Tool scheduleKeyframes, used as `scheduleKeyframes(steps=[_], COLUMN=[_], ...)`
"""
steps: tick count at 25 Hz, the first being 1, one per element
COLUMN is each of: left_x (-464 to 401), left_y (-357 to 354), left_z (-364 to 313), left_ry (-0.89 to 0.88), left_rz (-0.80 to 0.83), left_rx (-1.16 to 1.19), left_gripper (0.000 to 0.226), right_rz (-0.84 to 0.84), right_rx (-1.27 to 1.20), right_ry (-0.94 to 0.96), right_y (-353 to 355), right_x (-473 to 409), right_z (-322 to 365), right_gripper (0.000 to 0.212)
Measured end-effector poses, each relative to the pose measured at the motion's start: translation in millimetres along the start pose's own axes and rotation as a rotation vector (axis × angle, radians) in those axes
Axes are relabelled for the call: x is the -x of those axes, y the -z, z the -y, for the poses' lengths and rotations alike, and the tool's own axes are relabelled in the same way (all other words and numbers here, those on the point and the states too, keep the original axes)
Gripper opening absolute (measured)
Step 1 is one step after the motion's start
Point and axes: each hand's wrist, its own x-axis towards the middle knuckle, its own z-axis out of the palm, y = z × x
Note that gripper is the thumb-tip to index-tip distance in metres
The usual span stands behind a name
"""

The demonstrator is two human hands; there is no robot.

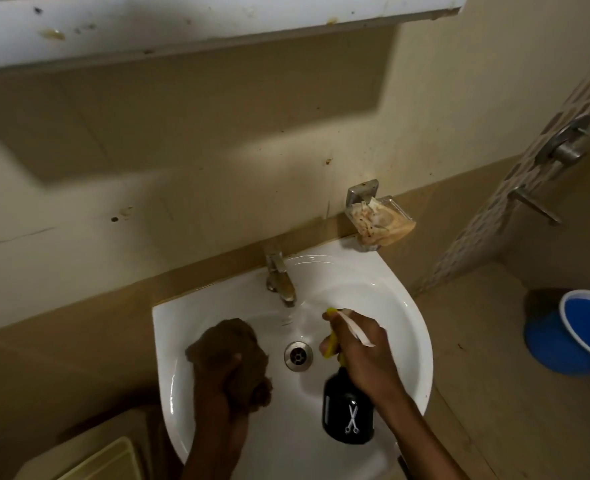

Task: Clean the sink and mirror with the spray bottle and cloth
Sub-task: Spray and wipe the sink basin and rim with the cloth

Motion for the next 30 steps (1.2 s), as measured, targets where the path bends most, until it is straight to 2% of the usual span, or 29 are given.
scheduleKeyframes(steps=[2,5,8,10,14,17,19,20,21,24,27,30], left_x=[-6,-2,12,11,-17,-30,-31,-35,-38,-48,-49,-58], left_y=[9,-1,-31,-58,-111,-124,-120,-114,-108,-96,-112,-128], left_z=[-2,18,41,49,67,85,99,110,123,148,151,154], left_ry=[-0.022,-0.024,-0.071,-0.103,-0.199,-0.26,-0.244,-0.232,-0.213,-0.228,-0.162,-0.165], left_rz=[-0.066,-0.103,0.09,0.154,-0.005,-0.063,-0.034,-0.023,-0.026,-0.037,-0.152,-0.152], left_rx=[-0.08,-0.201,-0.322,-0.373,-0.457,-0.513,-0.523,-0.546,-0.572,-0.765,-0.943,-0.99], left_gripper=[0.044,0.024,0.037,0.042,0.064,0.057,0.045,0.047,0.05,0.047,0.054,0.058], right_rz=[0.001,-0.026,-0.096,-0.174,-0.279,-0.277,-0.24,-0.244,-0.259,-0.275,-0.316,-0.33], right_rx=[0.037,0.045,0.064,0.068,0.054,0.112,0.132,0.132,0.143,0.229,0.161,0.149], right_ry=[-0.031,-0.06,-0.075,-0.083,-0.159,-0.305,-0.422,-0.453,-0.466,-0.426,-0.447,-0.394], right_y=[-17,-21,-7,8,46,75,88,91,94,99,102,107], right_x=[-10,-16,-11,-8,7,33,56,66,76,88,88,86], right_z=[-8,-17,-17,-16,-13,-21,-32,-38,-43,-54,-54,-48], right_gripper=[0.032,0.031,0.035,0.038,0.032,0.026,0.022,0.02,0.021,0.045,0.038,0.035])
